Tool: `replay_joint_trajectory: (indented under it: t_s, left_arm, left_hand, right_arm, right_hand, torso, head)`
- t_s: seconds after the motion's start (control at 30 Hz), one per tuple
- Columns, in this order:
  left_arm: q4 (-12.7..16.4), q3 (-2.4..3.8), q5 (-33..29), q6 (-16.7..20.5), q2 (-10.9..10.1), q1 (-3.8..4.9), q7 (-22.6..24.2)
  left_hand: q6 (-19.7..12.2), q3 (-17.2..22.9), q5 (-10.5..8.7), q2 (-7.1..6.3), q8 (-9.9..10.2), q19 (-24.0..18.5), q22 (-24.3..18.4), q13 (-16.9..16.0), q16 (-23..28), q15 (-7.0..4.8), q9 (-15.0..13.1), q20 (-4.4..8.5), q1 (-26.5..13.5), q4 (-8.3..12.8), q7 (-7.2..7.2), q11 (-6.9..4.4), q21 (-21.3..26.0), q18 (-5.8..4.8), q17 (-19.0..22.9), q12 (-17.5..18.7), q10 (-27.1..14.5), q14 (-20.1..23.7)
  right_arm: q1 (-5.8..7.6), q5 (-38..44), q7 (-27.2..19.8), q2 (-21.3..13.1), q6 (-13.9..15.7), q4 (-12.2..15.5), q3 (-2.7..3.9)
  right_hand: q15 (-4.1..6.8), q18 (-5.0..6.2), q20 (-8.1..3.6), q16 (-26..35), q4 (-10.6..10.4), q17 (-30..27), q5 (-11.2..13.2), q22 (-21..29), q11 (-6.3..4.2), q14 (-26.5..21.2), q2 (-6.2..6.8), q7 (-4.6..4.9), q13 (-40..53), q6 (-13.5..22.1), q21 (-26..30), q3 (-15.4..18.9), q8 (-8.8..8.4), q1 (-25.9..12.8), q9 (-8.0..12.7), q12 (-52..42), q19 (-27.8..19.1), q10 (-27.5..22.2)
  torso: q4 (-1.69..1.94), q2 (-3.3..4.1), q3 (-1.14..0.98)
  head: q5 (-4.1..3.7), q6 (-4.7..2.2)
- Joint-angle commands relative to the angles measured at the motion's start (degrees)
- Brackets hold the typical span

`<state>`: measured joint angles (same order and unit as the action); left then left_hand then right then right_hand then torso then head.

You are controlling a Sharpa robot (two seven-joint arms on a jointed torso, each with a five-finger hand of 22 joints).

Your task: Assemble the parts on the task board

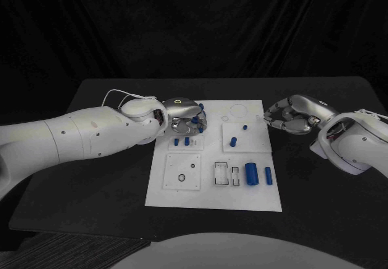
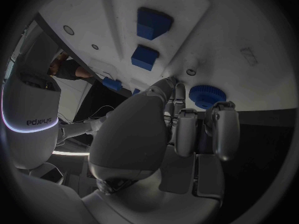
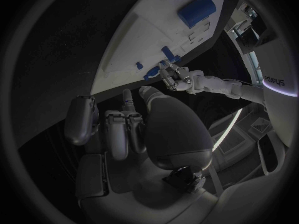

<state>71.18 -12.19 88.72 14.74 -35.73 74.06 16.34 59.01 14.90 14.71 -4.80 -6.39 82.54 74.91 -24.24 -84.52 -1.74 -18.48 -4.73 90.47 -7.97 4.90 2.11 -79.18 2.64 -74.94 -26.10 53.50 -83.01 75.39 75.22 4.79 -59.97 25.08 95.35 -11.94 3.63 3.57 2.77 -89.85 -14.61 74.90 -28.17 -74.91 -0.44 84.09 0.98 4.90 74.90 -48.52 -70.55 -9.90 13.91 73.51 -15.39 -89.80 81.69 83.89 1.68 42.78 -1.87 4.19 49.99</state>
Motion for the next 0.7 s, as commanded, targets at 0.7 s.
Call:
replay_joint_trajectory:
  t_s: [0.7]
  left_arm:
    - [4.37, 0.08, 0.16, 6.55, -4.12, 0.27, 2.78]
  left_hand:
    - [4.15, 1.89, 1.81, -0.46, -2.24, 1.53, 12.07, 3.35, 0.03, 0.43, -0.96, -0.21, -1.23, 2.30, 0.53, -0.09, -1.45, -0.36, -0.82, 3.59, 7.16, -0.46]
  right_arm:
    - [-0.22, 0.07, 0.21, -0.15, 0.37, 0.02, 0.03]
  right_hand:
    - [0.10, 0.67, -0.08, -0.15, -0.10, 15.10, -0.38, -9.28, 0.09, 5.91, 0.08, 0.17, 14.75, 0.09, 0.07, -0.37, -0.06, 0.54, 0.09, 0.10, -0.26, 5.80]
  torso:
    - [0.00, 0.01, 0.01]
  head:
    - [0.12, 0.01]
